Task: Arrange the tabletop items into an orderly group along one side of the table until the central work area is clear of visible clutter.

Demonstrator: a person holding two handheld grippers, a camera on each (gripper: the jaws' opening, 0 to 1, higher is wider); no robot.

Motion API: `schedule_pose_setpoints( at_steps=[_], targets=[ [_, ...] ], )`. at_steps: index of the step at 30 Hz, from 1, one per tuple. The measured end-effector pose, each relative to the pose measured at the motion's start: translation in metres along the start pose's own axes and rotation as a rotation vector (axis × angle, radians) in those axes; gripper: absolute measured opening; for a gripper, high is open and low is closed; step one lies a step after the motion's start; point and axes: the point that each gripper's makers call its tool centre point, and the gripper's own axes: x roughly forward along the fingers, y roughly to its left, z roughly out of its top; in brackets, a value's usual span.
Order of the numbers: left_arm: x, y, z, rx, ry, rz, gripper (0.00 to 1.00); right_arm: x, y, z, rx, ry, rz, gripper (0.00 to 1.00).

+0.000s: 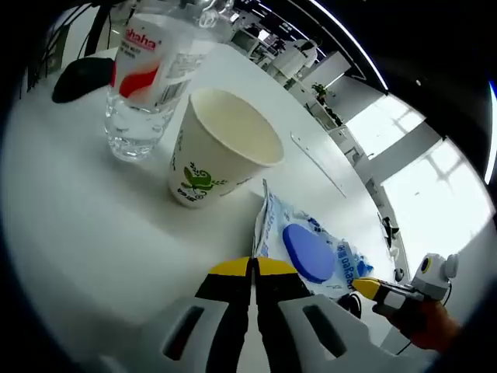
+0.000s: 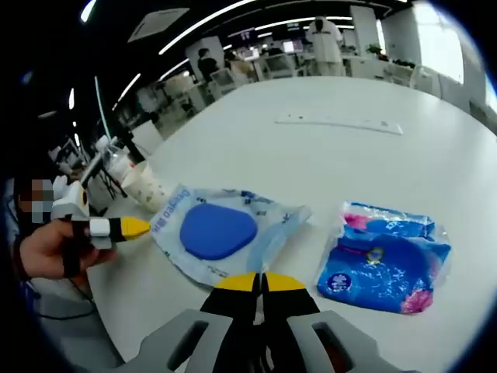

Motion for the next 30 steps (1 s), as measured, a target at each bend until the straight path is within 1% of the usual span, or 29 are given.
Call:
schedule_pose_setpoints(
  at_steps=[2, 5, 8, 14, 16, 18, 21, 24, 25, 26, 27, 29, 30],
  targets=[
    [0.0, 0.002, 0.004, -0.003, -0.009, 0.01, 0.0, 0.005, 0.002, 0.001, 0.003, 0.001, 0.002, 0.0],
    [-0.002, 0.006, 0.009, -0.038, -0.026, 0.02, 0.0, 0.01, 0.006, 0.009, 0.004, -0.006, 0.008, 0.0],
    [-0.002, 0.009, 0.01, -0.043, -0.026, 0.031, 0.0, 0.013, 0.007, 0.014, 0.005, -0.013, 0.011, 0.0],
    [-0.003, 0.011, 0.01, -0.041, -0.02, 0.033, 0.0, 0.018, 0.005, 0.009, 0.012, 0.002, 0.009, 0.0],
    [-0.002, 0.013, 0.009, -0.043, -0.007, 0.031, 0.0, 0.019, 0.004, 0.007, 0.022, 0.006, 0.009, 0.0],
    [-0.002, 0.013, 0.007, -0.039, 0.003, 0.028, 0.0, 0.019, 0.002, 0.006, 0.04, -0.003, 0.005, 0.02],
    [-0.004, 0.011, 0.006, -0.028, 0.014, 0.017, 0.0, 0.015, 0.0, 0.006, 0.032, -0.008, -0.004, 0.03],
    [-0.012, 0.012, 0.0, 0.009, 0.045, 0.02, 0.07, 0.008, -0.001, 0.007, 0.033, -0.023, -0.004, 0.04],
    [-0.016, 0.013, -0.003, 0.05, 0.056, 0.017, 0.08, 0.005, -0.003, 0.007, 0.031, -0.029, -0.008, 0.05],
    [-0.018, 0.014, -0.003, 0.068, 0.059, 0.013, 0.07, 0.003, -0.004, 0.006, 0.033, -0.033, -0.01, 0.06],
    [-0.023, 0.016, -0.007, 0.106, 0.074, 0.015, 0.07, 0.0, -0.004, 0.006, 0.035, -0.036, -0.012, 0.07],
    [-0.029, 0.02, -0.012, 0.141, 0.095, 0.023, 0.07, -0.007, -0.006, 0.004, 0.03, -0.047, -0.021, 0.07],
    [-0.034, 0.021, -0.013, 0.157, 0.095, 0.02, 0.07, -0.011, -0.007, 0.002, 0.029, -0.049, -0.022, 0.07]
  ],
)
